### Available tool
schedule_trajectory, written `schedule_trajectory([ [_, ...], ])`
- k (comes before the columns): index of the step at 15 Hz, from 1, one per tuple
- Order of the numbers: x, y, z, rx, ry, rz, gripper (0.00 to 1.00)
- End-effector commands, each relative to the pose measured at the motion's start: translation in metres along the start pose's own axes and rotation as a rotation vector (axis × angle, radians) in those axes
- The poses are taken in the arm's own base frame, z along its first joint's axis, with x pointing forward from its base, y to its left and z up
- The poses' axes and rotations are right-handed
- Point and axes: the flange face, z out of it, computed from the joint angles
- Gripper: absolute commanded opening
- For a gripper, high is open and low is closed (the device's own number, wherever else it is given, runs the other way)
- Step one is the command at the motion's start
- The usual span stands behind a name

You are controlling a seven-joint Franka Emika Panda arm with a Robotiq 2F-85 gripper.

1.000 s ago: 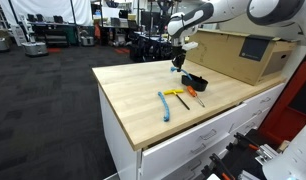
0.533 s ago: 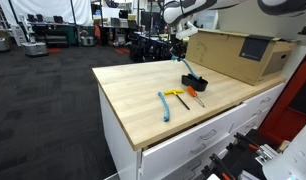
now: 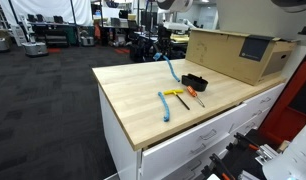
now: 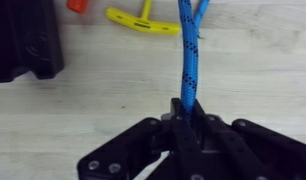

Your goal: Remove the screwdriver and the blue objects from the blue bowl

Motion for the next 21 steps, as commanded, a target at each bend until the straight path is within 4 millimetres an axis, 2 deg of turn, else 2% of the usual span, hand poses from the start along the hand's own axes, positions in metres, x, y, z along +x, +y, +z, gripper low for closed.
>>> schedule_trajectory([
  [1, 0.002, -0.046, 0.016, 0.133, 0.041, 0.018, 0.03],
  [4, -0.002, -0.081, 0.034, 0.112, 0.095, 0.076, 0.03],
  [7, -0.016, -0.106, 0.061, 0.057, 0.116, 0.166, 0.03],
  [12, -0.058, -0.126, 0.109, -0.005, 0.076, 0.295, 0.03],
  [15, -0.08, -0.128, 0.134, -0.01, 0.029, 0.341, 0.03],
  [16, -0.084, -0.127, 0.142, -0.008, -0.001, 0.348, 0.36],
  [18, -0.09, -0.124, 0.151, -0.01, -0.029, 0.351, 0.41],
  [21, -0.092, -0.123, 0.156, -0.029, -0.041, 0.333, 0.63],
])
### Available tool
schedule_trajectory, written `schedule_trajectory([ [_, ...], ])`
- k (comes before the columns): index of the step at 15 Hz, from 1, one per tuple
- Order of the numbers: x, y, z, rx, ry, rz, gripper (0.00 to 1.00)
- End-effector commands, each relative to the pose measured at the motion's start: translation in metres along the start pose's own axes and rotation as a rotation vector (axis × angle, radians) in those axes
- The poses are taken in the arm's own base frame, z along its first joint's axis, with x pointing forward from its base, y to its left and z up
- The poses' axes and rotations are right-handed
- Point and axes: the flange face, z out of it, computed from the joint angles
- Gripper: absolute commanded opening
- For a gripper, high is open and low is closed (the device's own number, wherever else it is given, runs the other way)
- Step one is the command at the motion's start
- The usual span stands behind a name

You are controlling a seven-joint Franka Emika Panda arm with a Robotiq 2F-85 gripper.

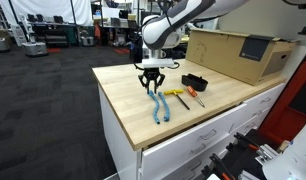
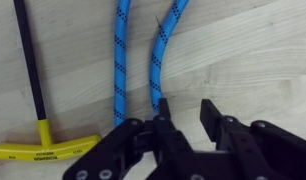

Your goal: Remove the screwdriver and the blue objects from the blue bowl

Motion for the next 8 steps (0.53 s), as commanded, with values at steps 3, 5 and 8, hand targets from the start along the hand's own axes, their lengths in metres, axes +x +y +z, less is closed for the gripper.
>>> schedule_trajectory([
  [3, -0.005, 0.005, -0.007, -0.013, 0.0, -0.039, 0.83],
  [5, -0.005, 0.004, -0.019, -0.024, 0.01, -0.074, 0.97],
  [8, -0.006, 0.008, -0.044, -0.04, 0.049, -0.16, 1.0],
])
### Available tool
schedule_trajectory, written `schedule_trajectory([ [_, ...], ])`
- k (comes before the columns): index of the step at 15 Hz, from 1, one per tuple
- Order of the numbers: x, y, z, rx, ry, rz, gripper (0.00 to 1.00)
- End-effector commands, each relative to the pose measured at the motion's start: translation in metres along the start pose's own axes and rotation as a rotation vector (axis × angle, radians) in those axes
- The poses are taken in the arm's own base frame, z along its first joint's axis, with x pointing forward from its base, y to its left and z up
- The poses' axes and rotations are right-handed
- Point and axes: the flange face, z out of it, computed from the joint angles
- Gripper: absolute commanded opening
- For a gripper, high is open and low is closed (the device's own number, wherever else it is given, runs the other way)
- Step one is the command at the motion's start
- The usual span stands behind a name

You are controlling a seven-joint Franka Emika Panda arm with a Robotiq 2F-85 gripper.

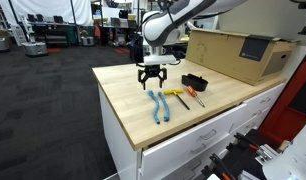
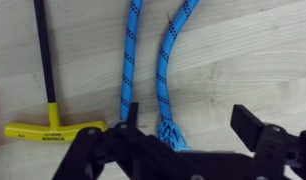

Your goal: Remove the screwdriver and the blue objects from the blue bowl

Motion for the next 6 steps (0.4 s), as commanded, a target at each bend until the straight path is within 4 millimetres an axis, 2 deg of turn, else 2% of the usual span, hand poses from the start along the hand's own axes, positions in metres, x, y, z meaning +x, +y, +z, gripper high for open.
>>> schedule_trajectory([
  [1, -0.005, 0.007, -0.038, -0.015, 0.045, -0.156, 1.0],
  [6, -0.006, 0.025, -0.092, -0.028, 0.154, -0.397, 1.0],
])
